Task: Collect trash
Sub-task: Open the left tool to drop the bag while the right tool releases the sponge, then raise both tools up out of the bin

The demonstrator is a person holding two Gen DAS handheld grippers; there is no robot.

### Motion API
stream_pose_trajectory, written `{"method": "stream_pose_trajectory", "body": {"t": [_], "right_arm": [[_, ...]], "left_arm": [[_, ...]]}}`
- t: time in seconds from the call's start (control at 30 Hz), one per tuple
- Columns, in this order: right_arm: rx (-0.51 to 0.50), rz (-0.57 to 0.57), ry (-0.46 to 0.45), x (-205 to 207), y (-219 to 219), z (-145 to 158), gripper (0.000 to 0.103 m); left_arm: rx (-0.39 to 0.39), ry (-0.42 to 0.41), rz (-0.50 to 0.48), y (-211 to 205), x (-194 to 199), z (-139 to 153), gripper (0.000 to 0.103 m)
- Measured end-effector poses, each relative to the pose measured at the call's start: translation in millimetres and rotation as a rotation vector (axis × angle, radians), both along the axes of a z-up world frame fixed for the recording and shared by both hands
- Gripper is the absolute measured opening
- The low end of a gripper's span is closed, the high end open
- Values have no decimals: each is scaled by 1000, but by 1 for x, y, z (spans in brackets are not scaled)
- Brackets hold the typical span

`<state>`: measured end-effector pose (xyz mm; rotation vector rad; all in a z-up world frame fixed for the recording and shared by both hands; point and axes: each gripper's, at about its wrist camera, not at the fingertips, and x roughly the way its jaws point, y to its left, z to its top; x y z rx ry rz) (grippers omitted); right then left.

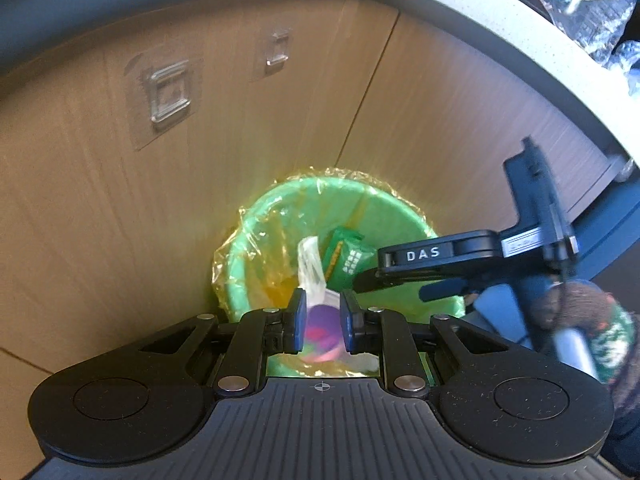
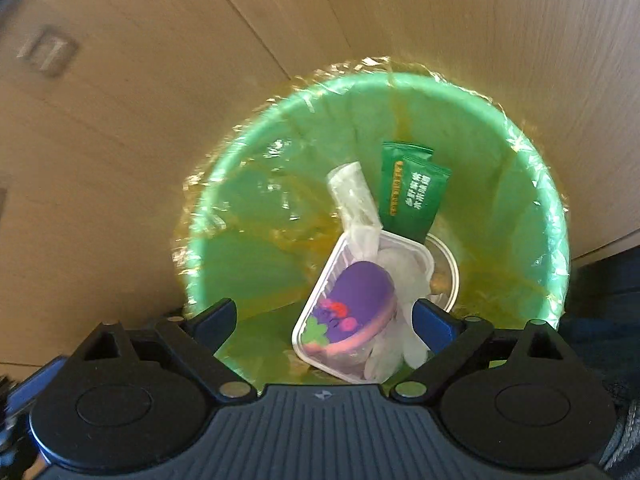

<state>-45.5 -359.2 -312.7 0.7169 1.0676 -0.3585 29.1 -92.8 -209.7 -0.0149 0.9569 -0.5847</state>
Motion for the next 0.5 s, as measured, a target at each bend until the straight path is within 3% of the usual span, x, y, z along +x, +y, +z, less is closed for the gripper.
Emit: {"method": "stream_pose_trajectory", "body": {"t": [0.17, 0.23, 0.3, 0.4, 0.5], "right_arm": [[-44, -44, -60, -14, -2, 8, 95], [-129, -71, -122, -21, 5, 35, 95], [-245, -63, -259, -32, 21, 79, 95], [-485, -15, -492, -49, 64, 158, 95], [-657, 50, -721, -61, 108, 221, 103]], "left_arm": [[-48, -20, 31, 10, 0, 3, 21], [-65, -61, 49, 12, -5, 15, 21], [-108, -126, 58, 17, -15, 40, 21], [-185, -335, 92, 33, -38, 99, 21], [-173, -594, 168, 52, -60, 155, 22]]}}
